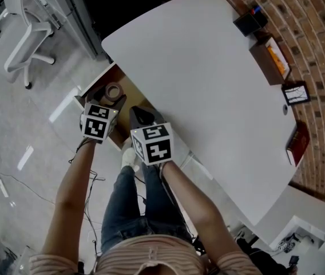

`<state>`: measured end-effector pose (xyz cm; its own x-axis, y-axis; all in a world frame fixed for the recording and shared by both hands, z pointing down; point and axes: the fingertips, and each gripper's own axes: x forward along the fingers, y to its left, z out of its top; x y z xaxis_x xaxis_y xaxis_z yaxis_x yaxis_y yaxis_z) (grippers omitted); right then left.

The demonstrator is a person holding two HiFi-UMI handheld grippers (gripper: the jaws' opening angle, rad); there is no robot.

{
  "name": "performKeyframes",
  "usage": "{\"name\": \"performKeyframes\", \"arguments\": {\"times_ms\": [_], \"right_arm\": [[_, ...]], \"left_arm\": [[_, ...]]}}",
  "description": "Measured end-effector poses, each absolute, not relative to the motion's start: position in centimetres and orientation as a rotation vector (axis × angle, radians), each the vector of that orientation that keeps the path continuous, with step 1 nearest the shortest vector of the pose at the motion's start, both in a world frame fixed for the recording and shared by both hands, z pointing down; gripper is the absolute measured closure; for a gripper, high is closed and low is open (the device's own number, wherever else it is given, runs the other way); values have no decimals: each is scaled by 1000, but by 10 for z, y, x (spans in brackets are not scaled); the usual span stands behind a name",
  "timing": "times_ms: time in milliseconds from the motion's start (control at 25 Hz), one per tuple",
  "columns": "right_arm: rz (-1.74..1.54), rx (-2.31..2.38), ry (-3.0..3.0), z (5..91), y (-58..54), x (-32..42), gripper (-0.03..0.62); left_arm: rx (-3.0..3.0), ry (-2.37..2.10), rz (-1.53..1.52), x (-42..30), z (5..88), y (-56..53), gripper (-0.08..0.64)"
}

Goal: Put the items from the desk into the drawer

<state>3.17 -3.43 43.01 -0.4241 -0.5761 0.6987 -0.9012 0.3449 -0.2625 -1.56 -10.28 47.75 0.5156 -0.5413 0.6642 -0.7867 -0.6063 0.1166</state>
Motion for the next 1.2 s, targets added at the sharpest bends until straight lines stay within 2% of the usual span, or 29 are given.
{"name": "performKeyframes", "arguments": {"times_ms": [720, 1200], "right_arm": [[992, 1227, -1990, 524, -24, 38, 574], [1014, 1233, -1945, 553, -24, 53, 574]], "left_arm": [[2234, -1064, 797, 17, 570, -117, 249], [2211, -1060, 835, 27, 611, -127, 249]]}}
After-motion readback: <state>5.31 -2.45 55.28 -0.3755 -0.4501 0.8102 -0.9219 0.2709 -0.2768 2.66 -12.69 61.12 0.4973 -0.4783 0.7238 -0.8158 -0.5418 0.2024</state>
